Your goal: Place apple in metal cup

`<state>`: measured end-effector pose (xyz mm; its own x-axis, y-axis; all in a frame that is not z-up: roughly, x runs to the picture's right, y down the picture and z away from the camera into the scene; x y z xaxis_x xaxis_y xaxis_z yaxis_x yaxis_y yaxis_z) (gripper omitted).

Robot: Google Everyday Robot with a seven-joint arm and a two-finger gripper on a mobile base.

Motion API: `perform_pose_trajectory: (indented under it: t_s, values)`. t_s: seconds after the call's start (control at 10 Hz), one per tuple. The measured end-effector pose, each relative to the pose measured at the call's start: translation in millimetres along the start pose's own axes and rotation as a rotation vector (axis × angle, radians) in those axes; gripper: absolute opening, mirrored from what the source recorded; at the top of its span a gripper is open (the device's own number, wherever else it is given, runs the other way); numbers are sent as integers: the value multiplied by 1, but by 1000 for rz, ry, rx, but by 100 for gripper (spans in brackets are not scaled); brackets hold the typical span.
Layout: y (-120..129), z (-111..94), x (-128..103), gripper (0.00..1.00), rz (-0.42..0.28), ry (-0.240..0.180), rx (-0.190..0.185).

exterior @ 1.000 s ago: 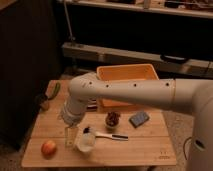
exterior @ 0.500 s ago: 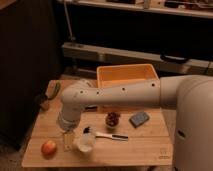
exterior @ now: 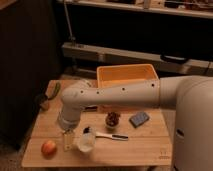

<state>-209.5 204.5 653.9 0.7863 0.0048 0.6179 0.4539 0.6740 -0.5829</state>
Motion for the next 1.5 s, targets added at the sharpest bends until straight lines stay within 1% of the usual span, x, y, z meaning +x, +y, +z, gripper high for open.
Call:
perform_pose_trajectory:
  t_s: [0.2,0.3,0.5,0.6,0.8,0.9,1.1,1.3,1.5]
  values:
    - [-16,12,-20,80,-39,-10,-15]
    - [-30,23,-34,80,-65,-9,-29]
    - [-45,36,-44,80,-81,-10,-42]
    - [-49,44,-42,80,-81,-14,-50]
    - [-47,58,-25,80,-72,-46,-62]
    - [-43,71,-15,80,-70,-71,-81]
    - [-36,94,-11,80,-75,-93,-121]
    - [-30,109,-8,80,-69,-106,-154]
    - [-26,120,-11,80,-70,-112,-178]
